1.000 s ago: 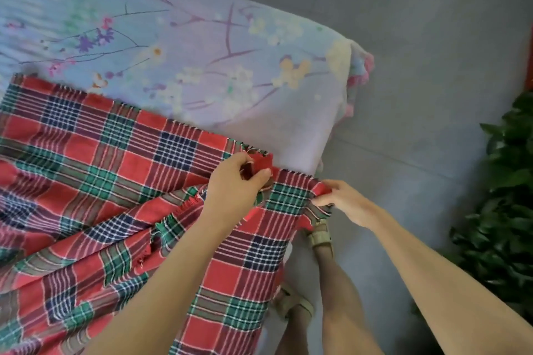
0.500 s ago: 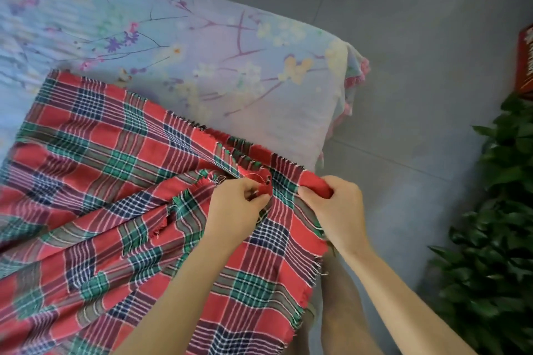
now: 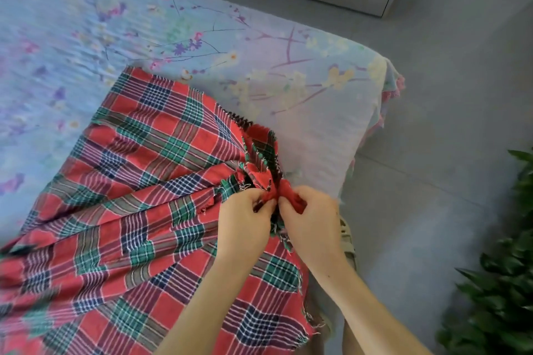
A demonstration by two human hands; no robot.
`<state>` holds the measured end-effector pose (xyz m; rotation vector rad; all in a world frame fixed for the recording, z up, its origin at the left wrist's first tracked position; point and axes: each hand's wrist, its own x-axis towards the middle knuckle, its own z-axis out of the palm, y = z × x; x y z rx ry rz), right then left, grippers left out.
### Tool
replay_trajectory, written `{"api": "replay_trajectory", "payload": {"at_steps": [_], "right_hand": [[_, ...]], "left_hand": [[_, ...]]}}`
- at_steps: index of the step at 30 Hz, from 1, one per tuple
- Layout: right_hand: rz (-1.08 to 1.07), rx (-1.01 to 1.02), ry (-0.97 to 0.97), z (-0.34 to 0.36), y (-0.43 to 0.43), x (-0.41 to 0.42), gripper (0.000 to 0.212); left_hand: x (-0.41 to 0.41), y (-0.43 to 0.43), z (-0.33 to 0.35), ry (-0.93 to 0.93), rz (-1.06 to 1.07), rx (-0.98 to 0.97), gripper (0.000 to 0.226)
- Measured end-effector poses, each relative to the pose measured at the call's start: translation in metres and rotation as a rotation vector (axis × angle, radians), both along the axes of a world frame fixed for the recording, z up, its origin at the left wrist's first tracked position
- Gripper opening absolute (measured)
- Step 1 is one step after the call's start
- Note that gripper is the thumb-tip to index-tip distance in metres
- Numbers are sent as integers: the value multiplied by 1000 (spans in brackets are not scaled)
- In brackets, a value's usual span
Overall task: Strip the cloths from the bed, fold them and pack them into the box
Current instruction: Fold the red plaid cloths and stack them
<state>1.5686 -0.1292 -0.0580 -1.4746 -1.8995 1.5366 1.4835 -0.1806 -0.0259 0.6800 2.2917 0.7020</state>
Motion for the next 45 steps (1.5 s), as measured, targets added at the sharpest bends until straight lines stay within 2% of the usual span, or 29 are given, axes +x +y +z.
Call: {"api": "replay_trajectory", "payload": {"at_steps": [6,8,9,11,12,13,14,17,18,20,22,24,27,31,33,36,39,42,45], "right_hand": [[-88,12,86,26,-15,-4,14],[-24,72,87,34,-21,-7,12],[36,129,86,38,-25,-9,12],[148,266,85,45,-32,-11,12],[203,330,83,51,-36,-12,13],[253,364,94,57,-40,-13,15],[303,359,120,63,-43,-13,17],[441,162,217,80,-50,-10,26],[431,97,222,82,-50,-7,27],[346,152,202,89,-46,-5,31],[353,346,129,98,-37,-13,40],[503,500,92,107,-26,-33,52],[721,590,28,126,-18,-74,50],[910,745,5,140,-28,-122,59],[1001,840,57,146,-40,-144,53],[1036,820,161,171,-65,-173,50],[1054,807,184,194,-80,-194,49],[1060,871,223,218,-95,-215,66],[1115,757,311,255,-108,-241,81]], "left_hand": [[0,-15,24,49,-63,-30,22],[-6,-19,30,-43,46,-13,20],[-9,-22,34,-156,139,4,21],[-14,-26,42,-413,352,50,36],[-16,-29,47,-486,416,61,50],[-19,-30,51,-515,415,58,62],[-21,-31,54,-514,421,65,64],[-32,-40,65,-497,509,89,24],[-34,-43,64,-473,505,71,19],[-42,-55,72,-327,387,21,23],[-47,-68,88,-146,164,-32,34],[-53,-80,111,16,-54,-104,40],[-64,-103,152,199,-222,-161,34],[-79,-137,209,462,-325,-275,35],[-86,-154,239,612,-385,-350,34],[-101,-186,283,849,-364,-310,32],[-116,-220,324,960,-274,-361,24],[-116,-244,374,1062,-278,-430,24],[-109,-267,420,1173,-284,-503,31]]}}
